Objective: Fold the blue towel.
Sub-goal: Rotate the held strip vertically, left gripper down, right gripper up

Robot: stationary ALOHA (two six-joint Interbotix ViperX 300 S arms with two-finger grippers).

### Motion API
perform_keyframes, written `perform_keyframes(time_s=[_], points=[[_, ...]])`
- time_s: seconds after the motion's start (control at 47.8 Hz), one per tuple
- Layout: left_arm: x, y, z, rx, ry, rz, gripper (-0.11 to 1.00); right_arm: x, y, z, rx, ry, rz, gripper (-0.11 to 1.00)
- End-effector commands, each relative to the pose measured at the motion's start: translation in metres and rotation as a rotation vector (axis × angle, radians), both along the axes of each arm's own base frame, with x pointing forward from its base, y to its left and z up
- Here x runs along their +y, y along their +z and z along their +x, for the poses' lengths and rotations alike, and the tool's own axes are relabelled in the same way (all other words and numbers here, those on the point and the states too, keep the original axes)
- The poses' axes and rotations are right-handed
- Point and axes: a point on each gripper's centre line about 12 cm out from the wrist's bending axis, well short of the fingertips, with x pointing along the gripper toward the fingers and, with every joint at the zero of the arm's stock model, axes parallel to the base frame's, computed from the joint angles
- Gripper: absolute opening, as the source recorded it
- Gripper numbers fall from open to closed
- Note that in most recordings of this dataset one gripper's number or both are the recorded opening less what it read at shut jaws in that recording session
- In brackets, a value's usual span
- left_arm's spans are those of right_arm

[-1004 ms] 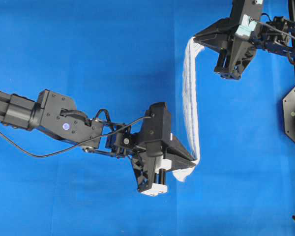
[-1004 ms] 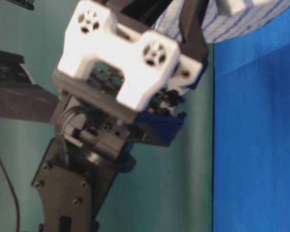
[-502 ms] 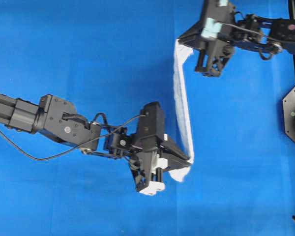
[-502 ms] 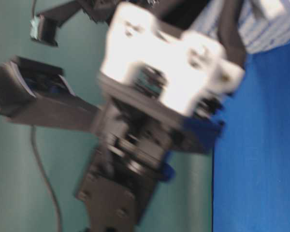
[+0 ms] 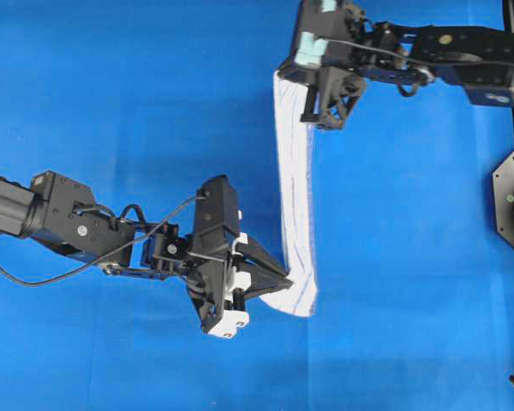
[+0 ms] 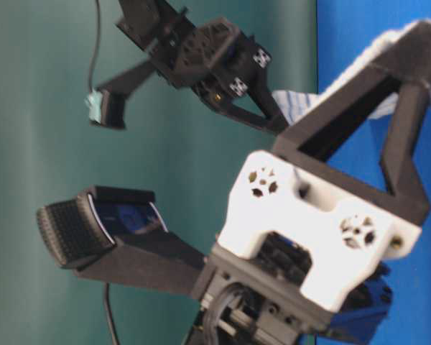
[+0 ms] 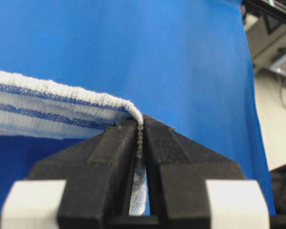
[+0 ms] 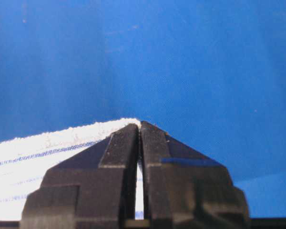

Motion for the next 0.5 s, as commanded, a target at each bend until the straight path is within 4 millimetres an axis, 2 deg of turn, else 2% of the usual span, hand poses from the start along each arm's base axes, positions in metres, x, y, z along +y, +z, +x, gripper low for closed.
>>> perform_keyframes(time_s=[0.0,0.272,0.481], points=[[-0.017,0.02,-0.006,-0.045,-0.024,-0.029,0.03,-0.008,0.012,0.009,-0.037,-0.009,-0.018,0.01],[-0.015,0.01,-0.025,-0.019,-0.03,-0.016,0.03,-0.009,0.011,0.026,-0.043,0.005,-0.02,0.01],[-0.016,0.009,-0.025,-0.016,-0.032,-0.015,0.03,-0.009,0.004,0.033,-0.033,0.012,-0.017,0.01]])
